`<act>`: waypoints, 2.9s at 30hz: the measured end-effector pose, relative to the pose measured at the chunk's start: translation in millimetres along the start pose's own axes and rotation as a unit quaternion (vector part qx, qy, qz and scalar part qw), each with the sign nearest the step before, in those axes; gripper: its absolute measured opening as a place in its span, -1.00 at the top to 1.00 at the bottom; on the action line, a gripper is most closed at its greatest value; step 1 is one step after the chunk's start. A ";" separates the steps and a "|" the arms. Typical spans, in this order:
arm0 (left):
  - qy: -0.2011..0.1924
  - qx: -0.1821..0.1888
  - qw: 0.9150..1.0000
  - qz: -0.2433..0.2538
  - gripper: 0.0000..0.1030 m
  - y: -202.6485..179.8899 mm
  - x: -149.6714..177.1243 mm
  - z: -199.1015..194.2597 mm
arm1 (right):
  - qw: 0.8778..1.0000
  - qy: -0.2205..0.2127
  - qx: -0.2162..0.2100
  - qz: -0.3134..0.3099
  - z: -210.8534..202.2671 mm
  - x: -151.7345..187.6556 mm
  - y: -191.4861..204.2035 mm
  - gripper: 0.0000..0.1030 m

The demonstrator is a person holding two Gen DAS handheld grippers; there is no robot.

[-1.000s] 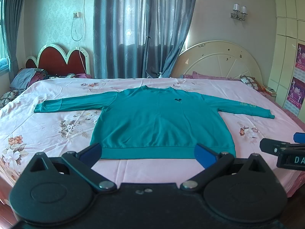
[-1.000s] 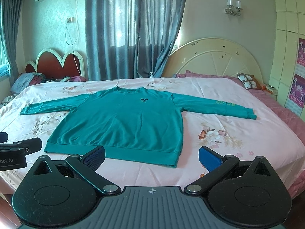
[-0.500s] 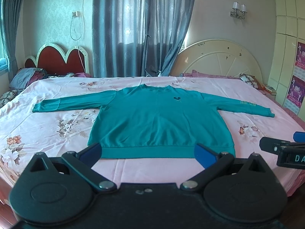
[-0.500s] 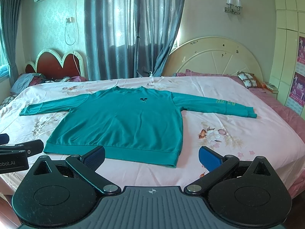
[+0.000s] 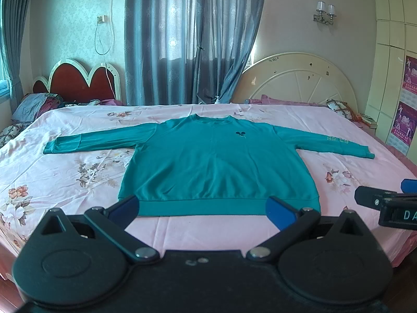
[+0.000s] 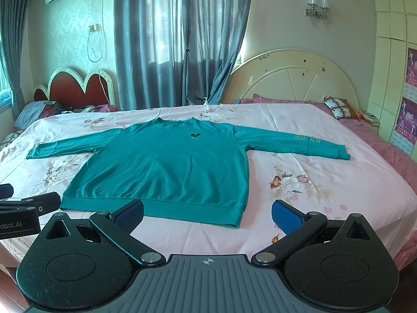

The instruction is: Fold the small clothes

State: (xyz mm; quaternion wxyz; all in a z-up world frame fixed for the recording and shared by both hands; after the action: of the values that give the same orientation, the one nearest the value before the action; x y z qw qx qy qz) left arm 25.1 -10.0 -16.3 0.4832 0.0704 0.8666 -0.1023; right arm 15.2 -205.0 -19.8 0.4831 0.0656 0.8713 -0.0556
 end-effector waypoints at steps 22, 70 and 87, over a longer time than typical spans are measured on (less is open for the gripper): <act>0.009 -0.003 1.000 0.002 -1.00 1.2 -2.3 6.2 | 1.000 0.000 0.010 -0.001 7.2 0.8 -3.3 -1.00; 0.087 0.073 0.993 -0.028 -0.67 40.9 -130.3 365.3 | 0.968 0.073 0.190 0.144 360.9 -113.1 -163.9 -0.98; 0.124 0.077 0.989 0.024 -0.68 -60.4 -148.4 473.9 | 0.895 0.147 0.209 0.365 431.0 -60.7 -326.4 0.29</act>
State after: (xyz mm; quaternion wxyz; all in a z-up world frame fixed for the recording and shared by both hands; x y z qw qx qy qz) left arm 479.5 -188.2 -125.9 0.3672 0.1401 0.9077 -0.1474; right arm 352.0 -599.3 -184.5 0.3111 0.4855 0.8157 -0.0455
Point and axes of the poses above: each gripper's, at about its wrist camera, not at the fingertips, and z roughly the way its jaws point, y to its left, x to its underside, the point moved 2 cm from there along z, roughly the way its jaws point, and after that the axes turned 13 degrees about x, right-handed, at the moved point
